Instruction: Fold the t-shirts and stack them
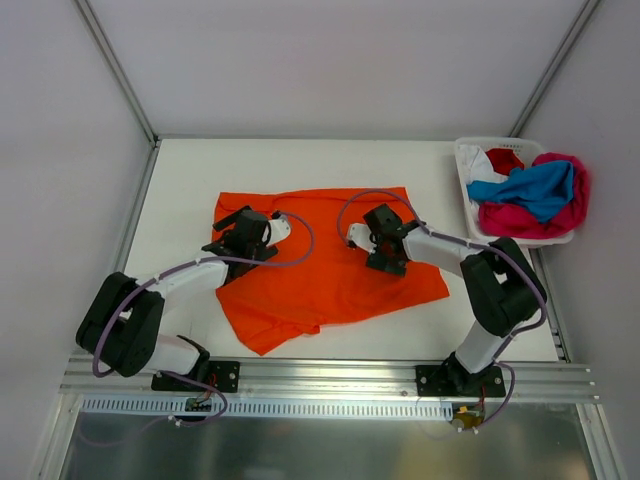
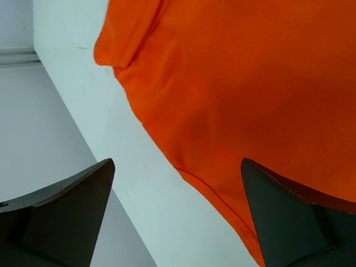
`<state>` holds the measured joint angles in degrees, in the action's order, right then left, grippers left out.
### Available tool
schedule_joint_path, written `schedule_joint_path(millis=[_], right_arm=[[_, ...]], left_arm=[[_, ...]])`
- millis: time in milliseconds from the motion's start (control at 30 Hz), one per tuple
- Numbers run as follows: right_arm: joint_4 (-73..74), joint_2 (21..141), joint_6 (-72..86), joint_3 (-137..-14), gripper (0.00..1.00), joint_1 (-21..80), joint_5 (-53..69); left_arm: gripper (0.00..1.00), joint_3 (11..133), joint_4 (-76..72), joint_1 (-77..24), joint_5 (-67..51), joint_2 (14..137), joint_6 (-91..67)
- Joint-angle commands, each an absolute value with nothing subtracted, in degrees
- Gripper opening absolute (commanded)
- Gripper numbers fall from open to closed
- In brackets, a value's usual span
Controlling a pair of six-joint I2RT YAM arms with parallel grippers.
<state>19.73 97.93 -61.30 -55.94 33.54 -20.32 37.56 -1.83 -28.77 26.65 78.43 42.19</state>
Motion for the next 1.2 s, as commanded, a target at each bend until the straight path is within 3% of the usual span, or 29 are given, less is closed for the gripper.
schedule_joint_path(millis=[0,200,333,600,767,867,1000,1167], right_arm=[[36.80,93.97,-57.48,-55.55,0.77,36.11,-9.87],[49.72,90.18,-55.55,-58.88,0.75,37.70,5.41],[50.72,89.03,-55.46,-58.63,0.75,38.41,9.23],[42.73,86.14,-53.62,-56.43,0.76,37.88,5.19],[34.65,80.96,-50.81,-57.48,0.76,33.50,3.35],[25.60,78.66,-50.53,-56.87,0.74,31.20,-3.75],[17.85,82.78,-54.57,-56.69,0.64,31.03,-13.69],[14.86,91.03,-57.04,-58.53,0.61,30.85,-15.73]], left_arm=[[0.99,42.53,-3.08,-28.13,31.73,79.80,42.10],[0.99,45.17,-3.34,-28.21,31.38,83.23,42.36],[0.99,45.88,-5.44,-28.21,32.17,86.21,44.20],[0.99,47.02,-8.79,-25.49,31.29,86.31,43.42],[0.99,48.34,-8.88,-18.92,23.85,80.34,37.20],[0.99,48.43,-8.88,-15.57,18.39,76.56,34.64],[0.99,47.64,-8.44,-14.68,14.78,76.73,37.17],[0.99,38.01,-18.43,-15.47,9.06,75.59,45.49]])
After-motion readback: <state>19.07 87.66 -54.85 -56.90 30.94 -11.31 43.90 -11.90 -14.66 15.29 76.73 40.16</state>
